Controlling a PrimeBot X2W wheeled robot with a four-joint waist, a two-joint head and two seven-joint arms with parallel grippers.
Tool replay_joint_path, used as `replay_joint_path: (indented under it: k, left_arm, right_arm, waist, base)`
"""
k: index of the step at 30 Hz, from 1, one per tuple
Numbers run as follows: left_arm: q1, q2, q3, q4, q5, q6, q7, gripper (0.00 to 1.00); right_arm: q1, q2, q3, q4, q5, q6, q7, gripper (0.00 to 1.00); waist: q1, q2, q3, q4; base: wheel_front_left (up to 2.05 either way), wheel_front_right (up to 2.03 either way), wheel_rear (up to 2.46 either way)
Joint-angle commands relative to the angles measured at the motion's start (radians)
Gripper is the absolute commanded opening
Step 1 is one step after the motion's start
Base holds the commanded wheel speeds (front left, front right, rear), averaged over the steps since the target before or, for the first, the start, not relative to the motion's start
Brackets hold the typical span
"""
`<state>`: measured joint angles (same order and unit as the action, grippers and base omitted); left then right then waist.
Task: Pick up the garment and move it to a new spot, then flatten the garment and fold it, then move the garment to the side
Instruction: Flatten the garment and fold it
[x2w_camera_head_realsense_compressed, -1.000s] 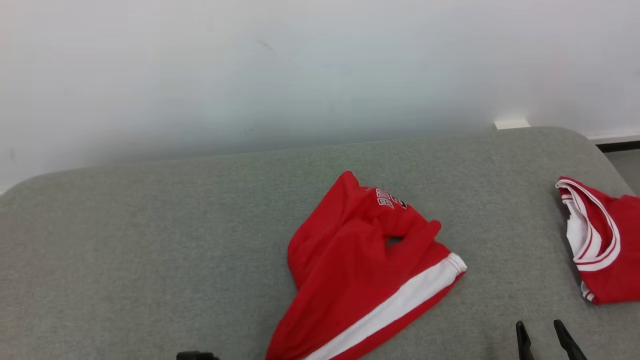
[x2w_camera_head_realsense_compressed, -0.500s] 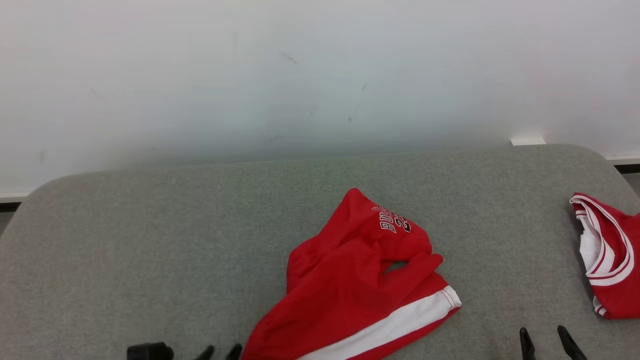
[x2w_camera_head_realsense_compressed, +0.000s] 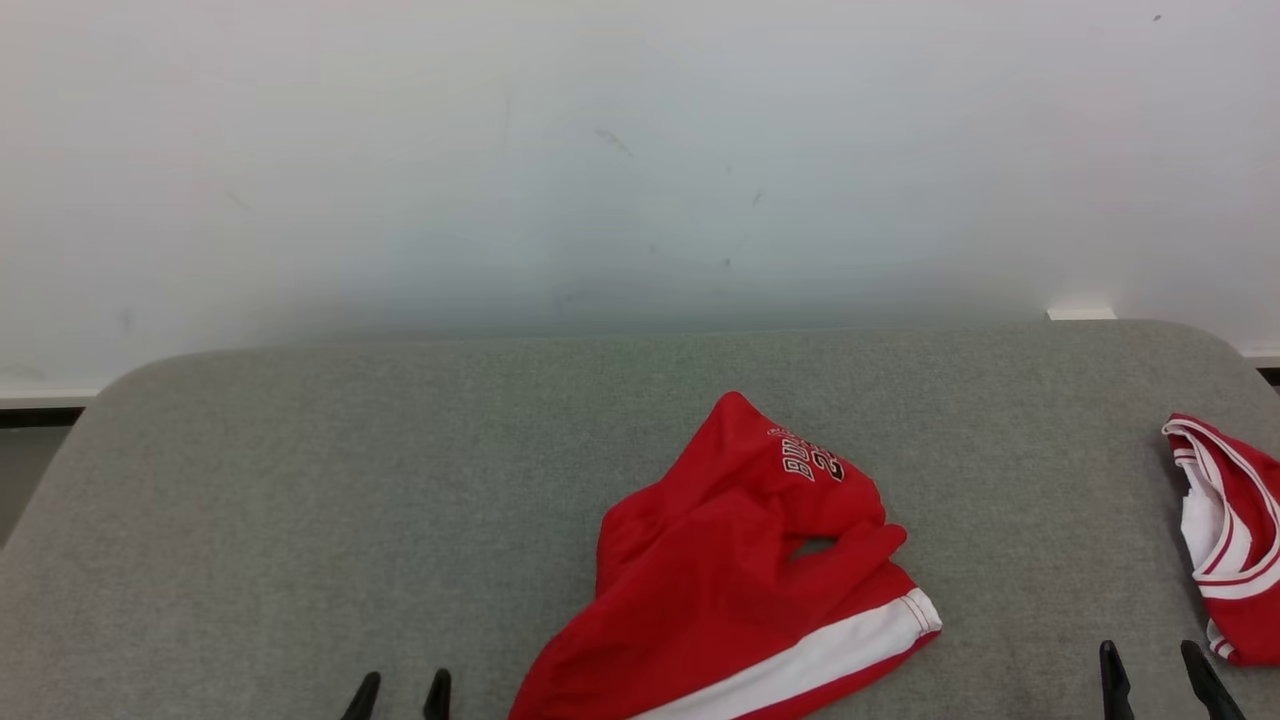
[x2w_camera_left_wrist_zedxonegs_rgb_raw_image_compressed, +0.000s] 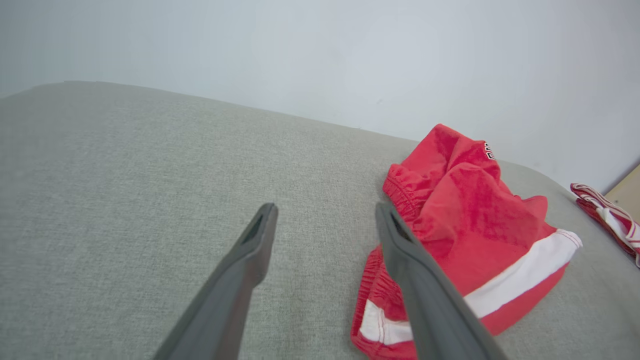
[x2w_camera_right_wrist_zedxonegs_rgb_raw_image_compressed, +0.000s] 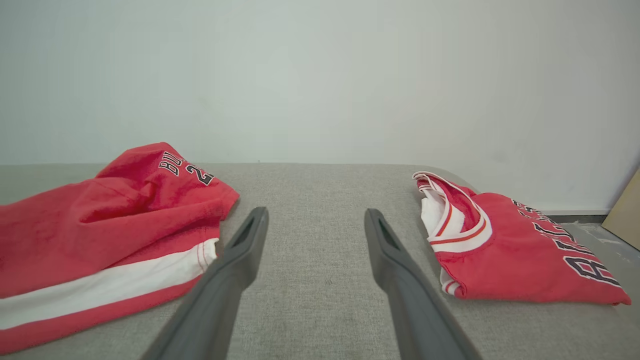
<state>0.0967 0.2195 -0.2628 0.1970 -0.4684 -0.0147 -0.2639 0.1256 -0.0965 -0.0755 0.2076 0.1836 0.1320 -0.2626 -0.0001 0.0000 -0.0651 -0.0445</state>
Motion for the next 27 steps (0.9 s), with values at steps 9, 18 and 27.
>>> replay_joint_path:
  k: [9,18,27]
  left_arm:
    - [0.092,-0.148,0.165,-0.061,0.223,-0.091,0.000,1.00]
    - [0.075,-0.167,0.196,-0.055,0.254,-0.115,0.000,1.00]
    - [0.009,-0.110,0.073,0.017,0.179,-0.115,0.018,1.00]
  right_arm:
    - [0.020,0.020,0.002,-0.005,-0.019,-0.003,-0.003,1.00]
    - [0.011,0.027,0.037,0.040,0.000,-0.003,-0.003,1.00]
    - [-0.128,-0.135,0.208,0.066,0.132,-0.003,0.050,1.00]
  waist:
    - [0.0001,0.0000,-0.022,-0.001]
    - [0.0001,0.0000,-0.016,-0.009]
    - [0.0001,0.0000,0.014,0.017]
  base:
    - [0.00,0.00,0.00]
    - [0.00,0.00,0.00]
    - [0.00,0.00,0.00]
